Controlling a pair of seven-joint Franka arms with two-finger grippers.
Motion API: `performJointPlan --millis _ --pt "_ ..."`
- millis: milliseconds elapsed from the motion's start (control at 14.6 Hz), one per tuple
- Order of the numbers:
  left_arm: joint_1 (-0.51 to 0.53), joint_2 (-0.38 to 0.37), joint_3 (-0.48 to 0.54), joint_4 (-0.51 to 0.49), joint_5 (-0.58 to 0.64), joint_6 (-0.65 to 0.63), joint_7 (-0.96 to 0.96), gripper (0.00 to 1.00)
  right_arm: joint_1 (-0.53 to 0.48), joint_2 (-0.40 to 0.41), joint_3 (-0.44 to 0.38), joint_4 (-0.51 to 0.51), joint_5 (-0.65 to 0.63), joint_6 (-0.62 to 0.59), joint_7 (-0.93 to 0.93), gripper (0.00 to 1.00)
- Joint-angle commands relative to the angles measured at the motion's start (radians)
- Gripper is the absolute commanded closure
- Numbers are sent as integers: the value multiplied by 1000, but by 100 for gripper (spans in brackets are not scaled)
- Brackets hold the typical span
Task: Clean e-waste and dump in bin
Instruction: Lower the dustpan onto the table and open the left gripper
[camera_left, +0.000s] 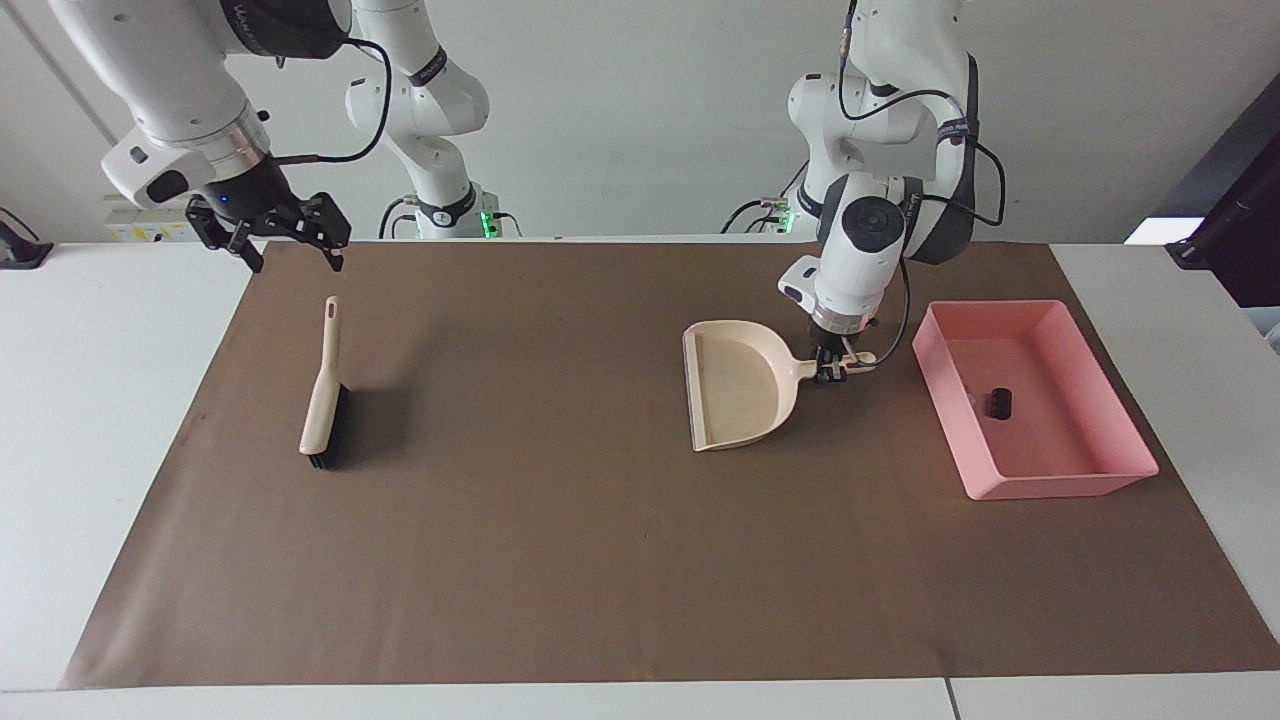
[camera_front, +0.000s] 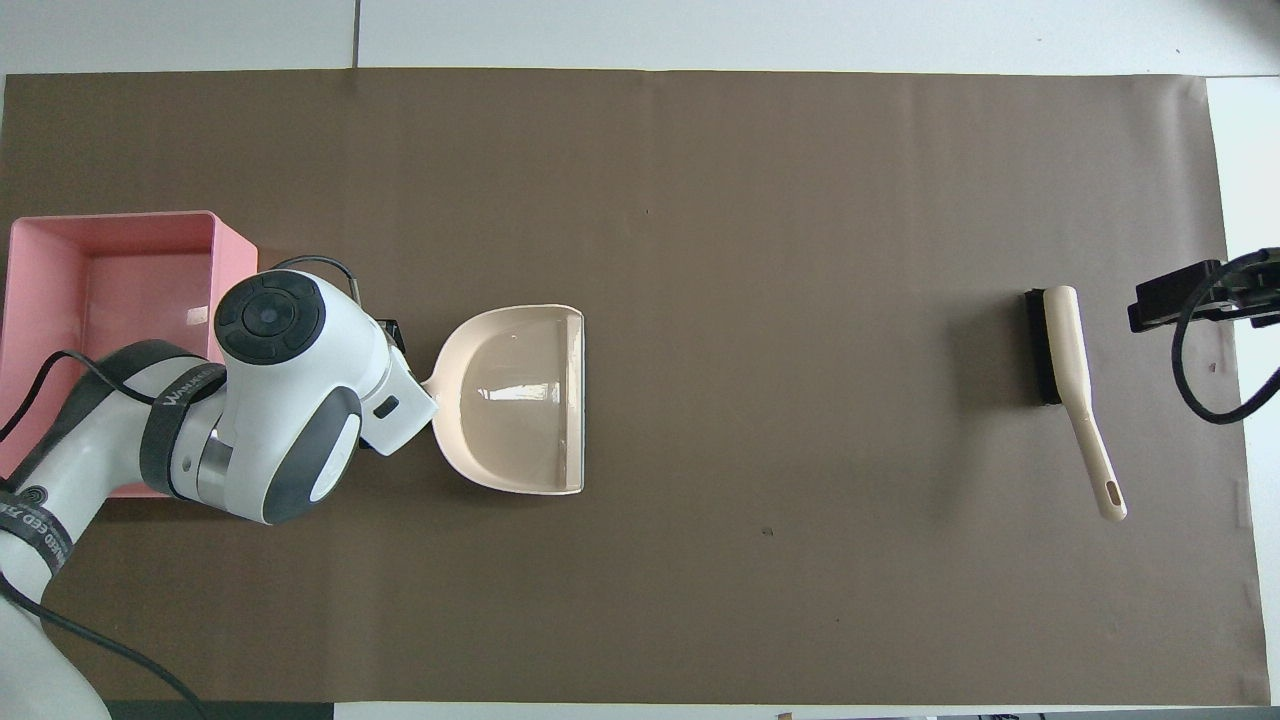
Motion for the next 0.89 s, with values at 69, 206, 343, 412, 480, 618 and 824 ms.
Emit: performJointPlan --millis 69,206,343,412,480,618,824 --pt "-18 -4 12 -16 26 -9 -20 92 -10 -15 4 -10 13 -9 6 1" --pt "-18 -20 12 -5 26 -58 -72 78 -10 -15 4 -10 13 -9 6 1" --pt "-18 -27 12 16 26 -125 -168 51 -10 -15 4 -10 13 -9 6 1" --pt "-18 -29 12 29 24 -168 -231 35 -10 -15 4 -10 13 -9 6 1" --pt "-16 -37 12 43 24 -207 -292 25 -10 -15 4 -10 13 -9 6 1" --pt "-11 -61 15 46 24 -213 -323 19 -10 -15 4 -10 13 -9 6 1" --pt "13 -90 21 55 24 -216 -325 11 -10 -15 4 -10 13 -9 6 1"
